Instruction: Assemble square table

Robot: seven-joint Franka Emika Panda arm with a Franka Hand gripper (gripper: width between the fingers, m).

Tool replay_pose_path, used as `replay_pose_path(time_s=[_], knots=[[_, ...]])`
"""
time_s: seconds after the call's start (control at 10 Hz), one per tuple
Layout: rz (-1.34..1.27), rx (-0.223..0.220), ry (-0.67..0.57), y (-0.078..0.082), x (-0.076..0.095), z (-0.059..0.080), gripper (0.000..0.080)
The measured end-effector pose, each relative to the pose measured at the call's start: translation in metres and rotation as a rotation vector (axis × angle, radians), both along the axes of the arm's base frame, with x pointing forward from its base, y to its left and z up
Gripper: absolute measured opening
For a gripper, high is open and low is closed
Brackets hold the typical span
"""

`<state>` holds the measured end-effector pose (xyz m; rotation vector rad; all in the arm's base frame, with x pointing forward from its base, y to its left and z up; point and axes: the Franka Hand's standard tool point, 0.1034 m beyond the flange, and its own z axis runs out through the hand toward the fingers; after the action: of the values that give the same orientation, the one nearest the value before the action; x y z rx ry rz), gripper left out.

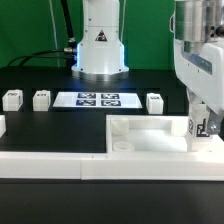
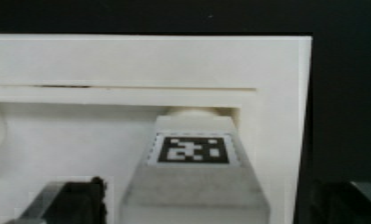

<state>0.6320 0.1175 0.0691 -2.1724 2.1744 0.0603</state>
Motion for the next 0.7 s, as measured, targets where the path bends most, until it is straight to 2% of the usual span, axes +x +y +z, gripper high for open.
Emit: replay_pose_path(time_s=[0.1,0.3,0.7], knots=[[0.171,-0.013,-0.015,0.003,0.0,0.0,0.0633],[0.502,-0.027,-0.064,0.018,0.0,0.001,0.0646],[0.705,-0.035,-0.075,0.015,0.0,0.0,0.0649]])
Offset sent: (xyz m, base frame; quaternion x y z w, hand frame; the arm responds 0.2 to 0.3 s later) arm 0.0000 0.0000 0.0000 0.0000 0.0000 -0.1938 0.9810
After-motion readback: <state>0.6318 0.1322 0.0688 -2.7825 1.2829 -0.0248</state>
